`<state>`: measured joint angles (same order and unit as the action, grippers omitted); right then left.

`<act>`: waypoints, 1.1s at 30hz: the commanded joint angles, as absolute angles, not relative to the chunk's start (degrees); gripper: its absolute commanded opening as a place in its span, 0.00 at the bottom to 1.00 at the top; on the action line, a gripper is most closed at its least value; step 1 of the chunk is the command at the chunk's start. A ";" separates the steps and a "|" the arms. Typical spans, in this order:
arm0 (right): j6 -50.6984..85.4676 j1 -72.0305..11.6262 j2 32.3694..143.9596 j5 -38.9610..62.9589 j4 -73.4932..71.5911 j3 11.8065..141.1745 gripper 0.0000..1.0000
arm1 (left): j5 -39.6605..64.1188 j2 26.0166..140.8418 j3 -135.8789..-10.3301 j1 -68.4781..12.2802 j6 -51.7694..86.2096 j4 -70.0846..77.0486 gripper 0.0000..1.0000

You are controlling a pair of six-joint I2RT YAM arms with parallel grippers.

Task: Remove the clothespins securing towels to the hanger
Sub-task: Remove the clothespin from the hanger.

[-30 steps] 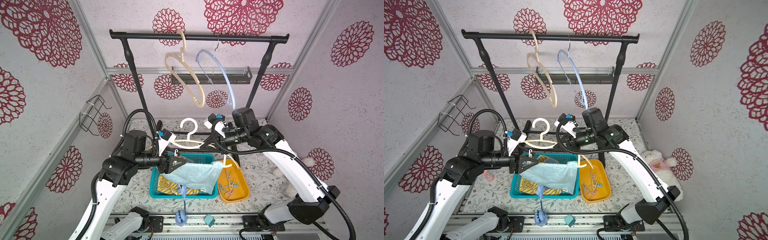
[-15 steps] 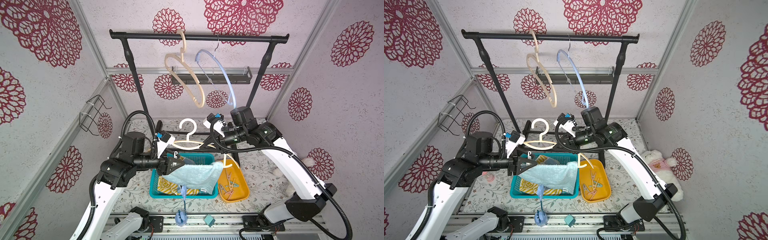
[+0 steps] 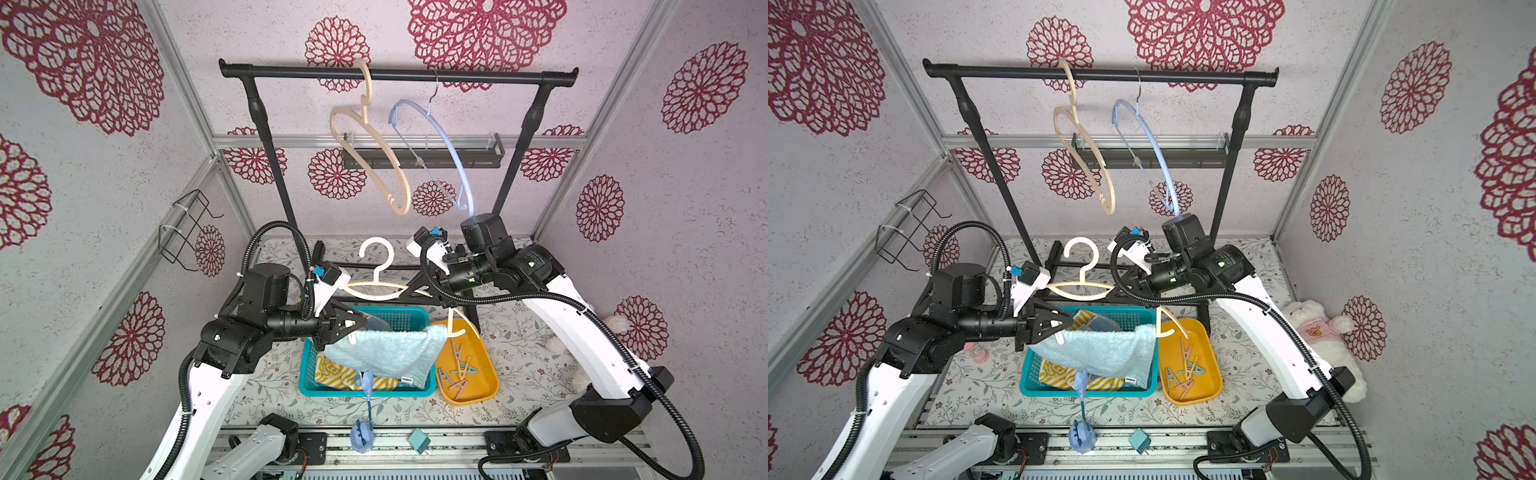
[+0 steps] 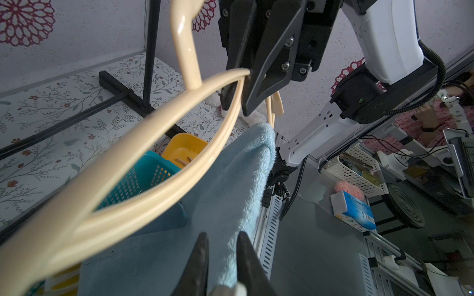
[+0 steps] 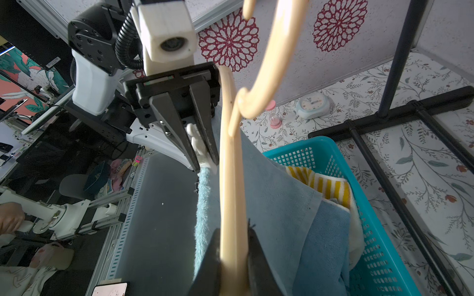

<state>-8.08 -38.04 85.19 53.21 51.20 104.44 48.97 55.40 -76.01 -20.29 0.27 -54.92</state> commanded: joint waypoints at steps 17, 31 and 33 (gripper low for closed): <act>-5.50 -38.19 84.26 49.53 42.54 102.56 0.00 | 42.90 53.68 -77.27 -20.06 2.91 -52.14 0.00; -1.03 -38.50 86.22 34.91 37.00 99.32 0.00 | 35.69 54.63 -81.63 -20.84 6.51 -51.34 0.00; 0.06 -38.50 86.64 32.75 35.48 99.20 0.00 | 35.63 55.24 -81.25 -22.66 8.09 -50.70 0.00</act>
<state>-2.50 -38.63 86.89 36.53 40.91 98.37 36.12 54.78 -80.47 -21.10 5.82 -52.38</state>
